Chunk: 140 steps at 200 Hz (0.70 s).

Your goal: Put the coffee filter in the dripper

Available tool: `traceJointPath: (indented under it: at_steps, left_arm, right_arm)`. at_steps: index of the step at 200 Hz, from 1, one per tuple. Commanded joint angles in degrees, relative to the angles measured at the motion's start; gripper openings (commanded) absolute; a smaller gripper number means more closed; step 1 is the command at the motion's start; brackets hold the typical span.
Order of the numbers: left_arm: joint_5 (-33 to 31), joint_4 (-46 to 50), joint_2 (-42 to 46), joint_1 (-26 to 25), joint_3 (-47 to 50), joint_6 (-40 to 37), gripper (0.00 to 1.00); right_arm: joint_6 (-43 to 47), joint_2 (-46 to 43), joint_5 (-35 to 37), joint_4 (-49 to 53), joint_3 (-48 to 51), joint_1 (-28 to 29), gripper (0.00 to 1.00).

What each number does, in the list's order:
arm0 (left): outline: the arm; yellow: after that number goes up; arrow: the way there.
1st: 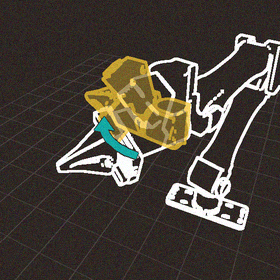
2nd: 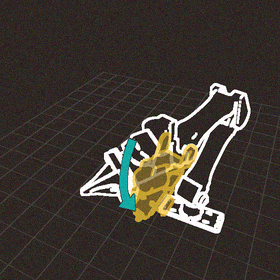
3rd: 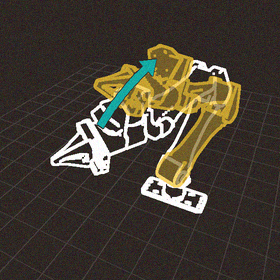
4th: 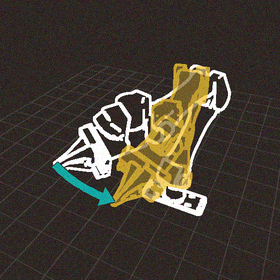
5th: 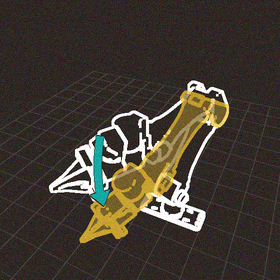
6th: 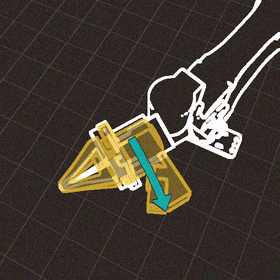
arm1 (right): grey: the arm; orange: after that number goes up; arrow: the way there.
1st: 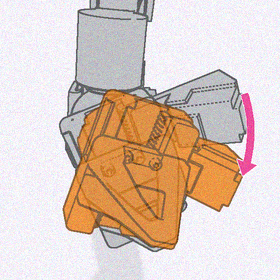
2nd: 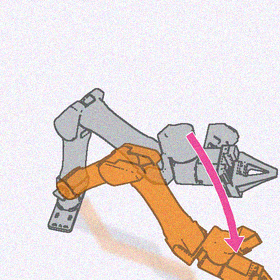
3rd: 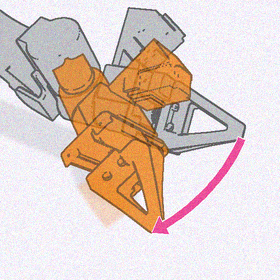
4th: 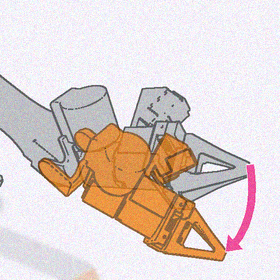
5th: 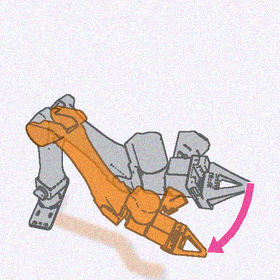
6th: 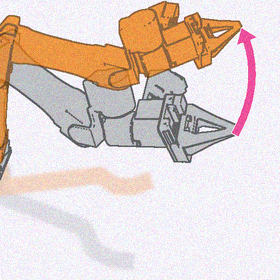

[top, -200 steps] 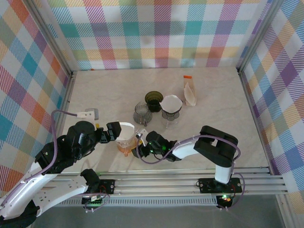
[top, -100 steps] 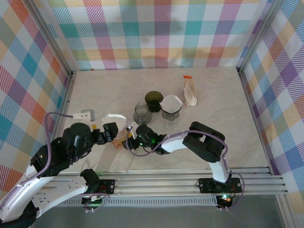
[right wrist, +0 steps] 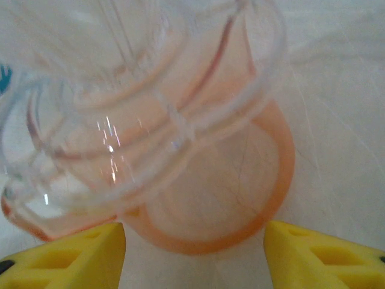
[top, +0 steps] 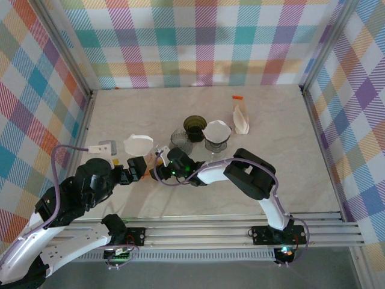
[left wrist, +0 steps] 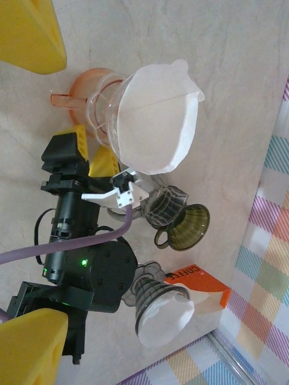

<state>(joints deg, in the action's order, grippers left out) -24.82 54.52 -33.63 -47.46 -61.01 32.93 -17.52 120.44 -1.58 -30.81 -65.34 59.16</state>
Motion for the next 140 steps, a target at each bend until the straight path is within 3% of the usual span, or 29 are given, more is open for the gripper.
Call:
traceJointPath:
  at_steps: [1, 15, 48, 83, 140]
  left_arm:
    - [-1.57, -0.24, -0.15, 0.57, -1.3, -1.14, 1.0]
    - [-1.89, -0.92, 0.18, 0.62, -0.89, -1.27, 1.0]
    - [-1.59, -2.21, 0.53, 0.57, 0.43, -1.29, 1.0]
    - [-1.02, -2.49, 0.14, 0.61, 0.72, -1.29, 1.0]
    - [-0.39, -2.85, 0.4, 0.6, 1.48, -0.82, 1.0]
  right_arm:
    - [-2.72, -6.17, -0.1, 0.6, 5.07, 0.01, 0.66]
    - [-4.18, -10.02, 1.06, 3.85, 7.32, 0.32, 0.69]
    - [-9.0, -16.51, 7.46, 25.49, 4.42, 0.39, 0.7]
    - [-11.42, -17.6, 14.75, 42.91, -2.29, -0.76, 0.72]
    - [-10.04, -13.03, 20.77, 52.93, -11.46, -4.25, 0.73]
